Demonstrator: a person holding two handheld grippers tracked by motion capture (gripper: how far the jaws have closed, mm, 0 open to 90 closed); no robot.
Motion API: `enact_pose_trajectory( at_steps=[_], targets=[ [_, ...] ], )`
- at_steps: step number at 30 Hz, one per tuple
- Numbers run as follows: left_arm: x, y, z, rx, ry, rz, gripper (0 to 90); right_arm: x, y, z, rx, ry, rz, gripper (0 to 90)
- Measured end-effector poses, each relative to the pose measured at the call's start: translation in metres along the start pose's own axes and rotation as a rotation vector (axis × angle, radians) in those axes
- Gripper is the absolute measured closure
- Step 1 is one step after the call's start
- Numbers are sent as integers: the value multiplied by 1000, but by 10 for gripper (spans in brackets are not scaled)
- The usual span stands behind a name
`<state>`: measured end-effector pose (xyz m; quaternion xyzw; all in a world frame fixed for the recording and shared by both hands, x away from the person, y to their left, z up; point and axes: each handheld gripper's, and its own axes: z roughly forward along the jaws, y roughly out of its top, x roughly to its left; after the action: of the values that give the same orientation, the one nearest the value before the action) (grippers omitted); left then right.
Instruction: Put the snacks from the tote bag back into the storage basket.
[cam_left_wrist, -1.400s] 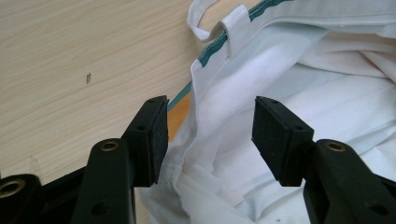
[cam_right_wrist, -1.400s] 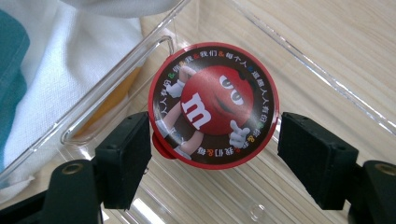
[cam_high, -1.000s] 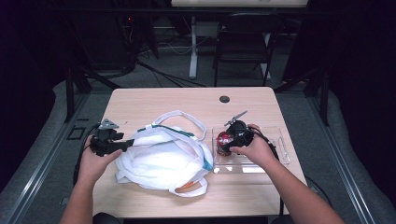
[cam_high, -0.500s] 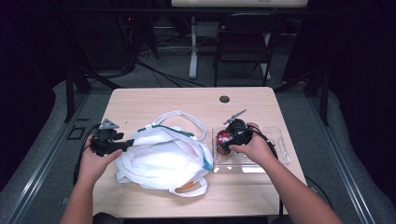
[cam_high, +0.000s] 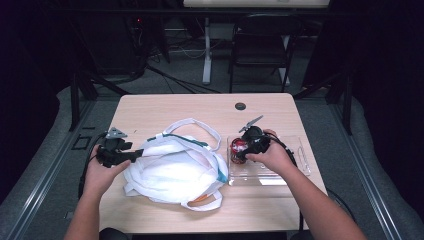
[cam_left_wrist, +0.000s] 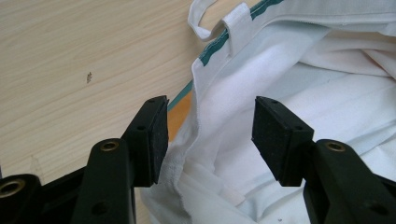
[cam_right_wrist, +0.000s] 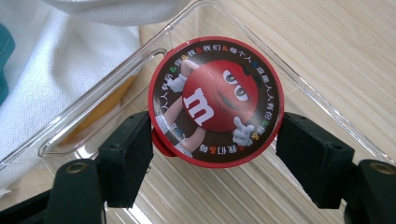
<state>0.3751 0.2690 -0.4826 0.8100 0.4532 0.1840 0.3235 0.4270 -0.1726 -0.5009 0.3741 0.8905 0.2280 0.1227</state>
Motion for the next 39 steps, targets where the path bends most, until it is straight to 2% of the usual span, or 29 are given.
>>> enact_pose_trajectory(
  at_steps=[7, 16, 24, 39],
  targets=[
    [0, 0, 0, 4, 1, -1, 461, -1, 2, 2, -2, 10, -18, 268],
    [0, 0, -1, 7, -5, 0, 461, -2, 2, 3, -14, 24, -10, 268],
    [1, 0, -1, 9, -2, 2, 461, -5, 1, 3, -13, 36, -35, 268],
    [1, -2, -2, 9, -3, -5, 462, -6, 0, 3, -12, 42, -24, 269]
  ],
)
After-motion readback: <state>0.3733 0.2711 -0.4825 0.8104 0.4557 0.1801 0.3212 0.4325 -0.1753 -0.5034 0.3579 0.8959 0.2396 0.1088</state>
